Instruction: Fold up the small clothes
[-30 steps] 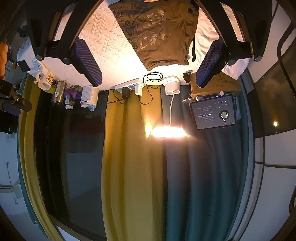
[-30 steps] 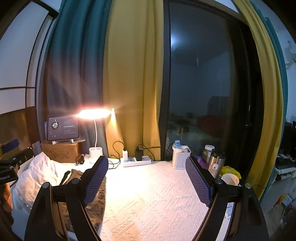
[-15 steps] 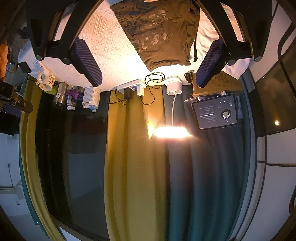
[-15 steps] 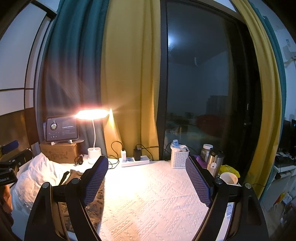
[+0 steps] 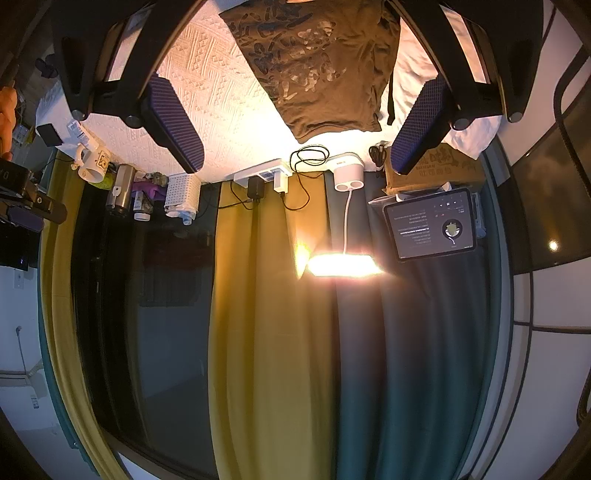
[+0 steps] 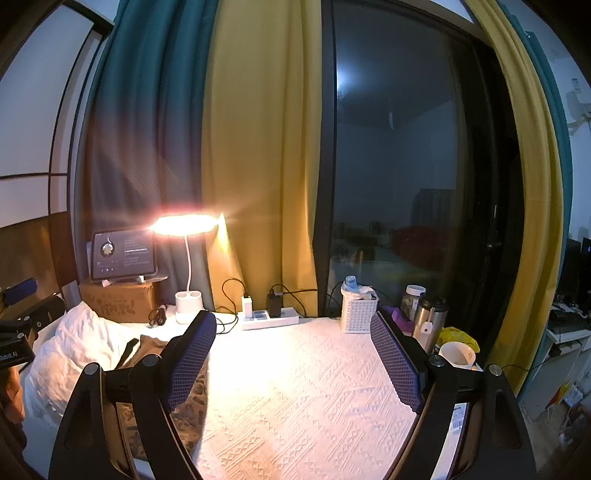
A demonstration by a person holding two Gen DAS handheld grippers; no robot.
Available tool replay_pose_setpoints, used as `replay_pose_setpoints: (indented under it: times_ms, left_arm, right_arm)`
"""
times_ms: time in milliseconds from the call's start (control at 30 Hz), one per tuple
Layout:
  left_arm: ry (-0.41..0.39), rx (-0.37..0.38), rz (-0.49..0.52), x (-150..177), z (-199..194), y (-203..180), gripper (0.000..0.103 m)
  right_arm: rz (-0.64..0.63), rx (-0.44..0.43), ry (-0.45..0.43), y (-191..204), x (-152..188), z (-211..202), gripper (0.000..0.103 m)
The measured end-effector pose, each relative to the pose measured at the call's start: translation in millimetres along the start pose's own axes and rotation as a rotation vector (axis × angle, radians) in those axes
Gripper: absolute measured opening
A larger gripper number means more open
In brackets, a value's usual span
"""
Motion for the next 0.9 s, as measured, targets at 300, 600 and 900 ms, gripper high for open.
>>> replay_pose_setpoints:
  times_ms: [300,600,900]
  left_arm:
    - [0.002,0.0,0.0,1.8,-0.7,-0.8,0.1]
    - [0.004,0.0,-0.001,3.1,-0.1,-0.7,0.1]
    - [0.005,-0.001,-0.002,2.9,0.0,-1.1,0.1]
  right_arm:
    - [0.0,-0.009,0.002,-1.6,3.7,-1.2,0.087]
    - [0.003,-0.012,-0.002,-3.1,4.6,-2.8,0.087]
    - [0.005,-0.013,0.002,-3.2,4.1,-3.3,0.087]
Point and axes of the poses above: each gripper's, at about its wrist camera, not at the fingertips, and z roughly the way its jaws point, y to its left, x to its underside, the point moved 2 cm from there along z, roughly the way its jaws point, and after that the axes turned 13 degrees about -z, right-handed, at the moved point
